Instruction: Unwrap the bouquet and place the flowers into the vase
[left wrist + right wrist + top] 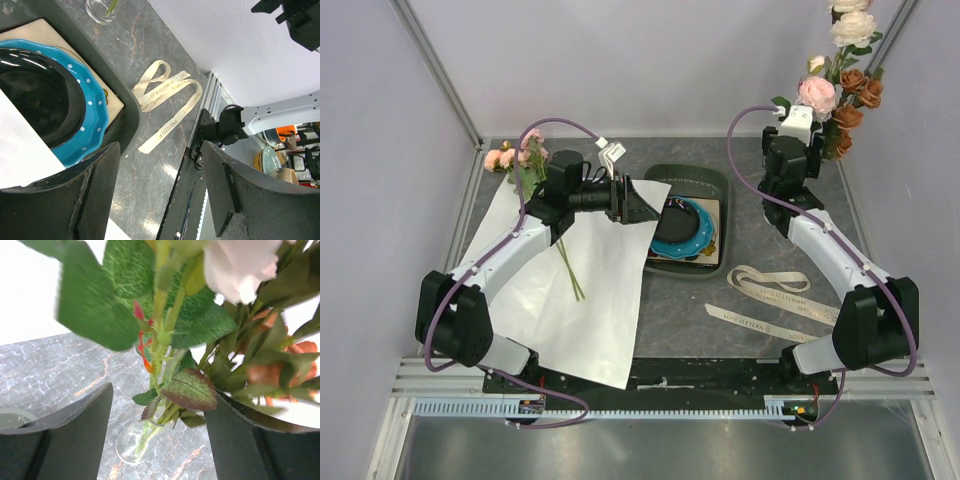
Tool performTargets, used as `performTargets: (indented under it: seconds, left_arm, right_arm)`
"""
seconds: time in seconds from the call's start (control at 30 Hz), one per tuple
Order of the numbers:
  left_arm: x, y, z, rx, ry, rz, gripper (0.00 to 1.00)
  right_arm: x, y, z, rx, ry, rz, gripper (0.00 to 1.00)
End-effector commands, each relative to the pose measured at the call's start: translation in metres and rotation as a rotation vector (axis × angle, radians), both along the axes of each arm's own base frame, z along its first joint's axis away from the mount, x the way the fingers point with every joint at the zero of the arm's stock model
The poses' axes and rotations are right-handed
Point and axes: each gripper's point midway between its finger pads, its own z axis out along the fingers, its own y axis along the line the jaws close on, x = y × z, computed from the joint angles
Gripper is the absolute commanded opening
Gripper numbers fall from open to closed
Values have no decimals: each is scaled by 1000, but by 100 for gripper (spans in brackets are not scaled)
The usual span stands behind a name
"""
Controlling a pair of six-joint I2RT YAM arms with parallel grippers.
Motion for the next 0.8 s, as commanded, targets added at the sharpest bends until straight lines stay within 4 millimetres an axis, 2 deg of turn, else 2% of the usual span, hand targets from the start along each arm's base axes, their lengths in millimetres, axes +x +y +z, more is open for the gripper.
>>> performTargets:
  seconds: [0.0, 0.03, 0.07, 0.1, 0.2, 0.3, 0.37, 0.4, 0.47, 0.5, 0.63, 0.67, 0.7, 0.73, 0.77]
  left_arm:
    - [2, -2, 19, -29, -21, -11, 73]
    - [1, 0, 16, -16, -1, -4, 73]
    - [3, 1, 15, -9, -1, 2, 73]
    - [4, 2, 16, -4, -9, 10, 73]
    - [7, 6, 16, 12, -17, 32, 74]
    - [12, 9, 13, 29, -20, 63, 74]
    - [16, 12, 11, 33, -7, 82, 74]
    - [18, 13, 10, 25, 13, 92, 74]
    - [26, 21, 9, 6, 52, 126, 74]
    - [30, 25, 8, 0, 61, 143, 74]
    - [50, 51, 4, 10, 87, 275, 73]
    - [55, 57, -2, 38, 95, 318, 72]
    - [71, 70, -5, 86, 85, 440, 72]
    - [71, 82, -21, 152, 149, 511, 72]
    - [76, 93, -26, 188, 178, 586, 72]
  right_arm:
    - [-19, 1, 19, 67, -30, -12, 84]
    - [-20, 4, 23, 80, -30, -6, 85]
    - [-22, 6, 21, 79, -13, -4, 94]
    - [-27, 6, 20, 78, 8, -6, 98]
    - [-34, 8, 16, 94, 50, 3, 98]
    - [-39, 15, 21, 144, 59, 20, 98]
    - [-43, 19, 33, 177, 51, 40, 98]
    - [-47, 20, 29, 196, 78, 38, 98]
    - [-53, 19, 36, 216, 82, 25, 98]
    - [-60, 17, 31, 224, 115, 12, 98]
    - [-76, 14, 31, 238, 162, 1, 98]
    - [-82, 18, 32, 257, 165, 30, 98]
    - [-86, 23, 29, 274, 174, 59, 98]
    - [-90, 28, 20, 286, 194, 86, 98]
    - [-95, 41, 23, 313, 180, 155, 98]
